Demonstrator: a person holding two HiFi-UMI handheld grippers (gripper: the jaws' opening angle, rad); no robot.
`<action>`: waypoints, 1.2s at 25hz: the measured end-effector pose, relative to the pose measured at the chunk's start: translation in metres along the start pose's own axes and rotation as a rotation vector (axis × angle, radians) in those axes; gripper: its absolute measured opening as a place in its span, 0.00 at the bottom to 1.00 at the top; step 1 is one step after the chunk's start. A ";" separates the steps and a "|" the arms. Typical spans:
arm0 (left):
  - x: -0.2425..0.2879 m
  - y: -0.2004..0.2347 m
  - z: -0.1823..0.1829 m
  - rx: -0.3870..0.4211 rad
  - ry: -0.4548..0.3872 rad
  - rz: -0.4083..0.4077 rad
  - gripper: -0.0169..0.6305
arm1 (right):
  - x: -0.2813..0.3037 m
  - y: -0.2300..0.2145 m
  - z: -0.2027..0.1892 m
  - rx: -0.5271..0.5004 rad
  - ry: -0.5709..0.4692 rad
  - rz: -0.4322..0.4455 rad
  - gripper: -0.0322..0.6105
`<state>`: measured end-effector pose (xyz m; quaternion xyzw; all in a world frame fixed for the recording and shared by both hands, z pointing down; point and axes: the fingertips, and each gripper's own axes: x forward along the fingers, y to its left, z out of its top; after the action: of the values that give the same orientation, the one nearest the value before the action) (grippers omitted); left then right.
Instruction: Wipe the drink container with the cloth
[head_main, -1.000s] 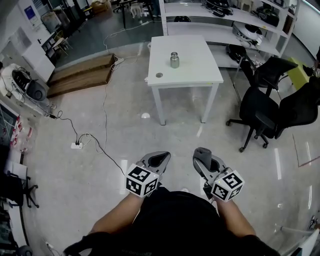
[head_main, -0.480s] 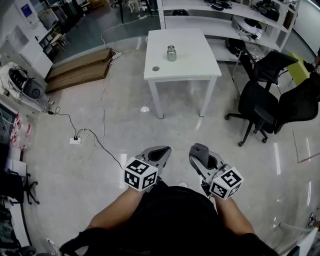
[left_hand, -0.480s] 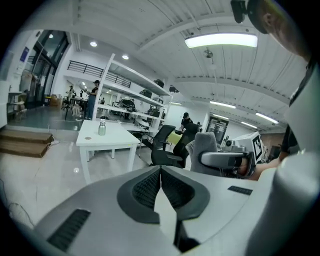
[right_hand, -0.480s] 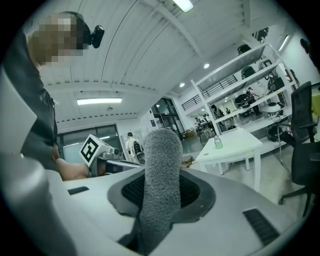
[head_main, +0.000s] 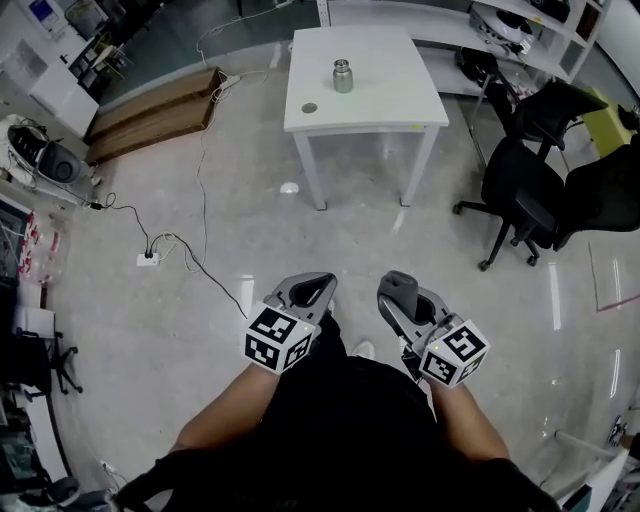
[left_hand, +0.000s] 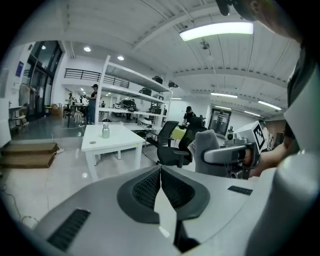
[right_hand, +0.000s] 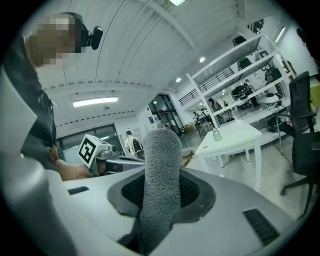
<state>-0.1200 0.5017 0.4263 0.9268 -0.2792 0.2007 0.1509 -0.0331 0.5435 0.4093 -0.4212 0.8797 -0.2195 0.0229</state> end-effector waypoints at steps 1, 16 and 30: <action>0.005 -0.001 -0.001 -0.007 0.006 -0.016 0.05 | 0.002 -0.002 -0.001 0.008 0.005 -0.002 0.20; 0.073 0.095 0.050 -0.071 -0.029 -0.074 0.05 | 0.077 -0.094 0.024 0.077 0.077 -0.139 0.20; 0.117 0.229 0.115 -0.068 -0.062 -0.098 0.05 | 0.208 -0.147 0.102 0.025 0.077 -0.165 0.20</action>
<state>-0.1303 0.2204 0.4172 0.9395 -0.2447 0.1548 0.1831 -0.0366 0.2688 0.4070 -0.4832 0.8394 -0.2477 -0.0238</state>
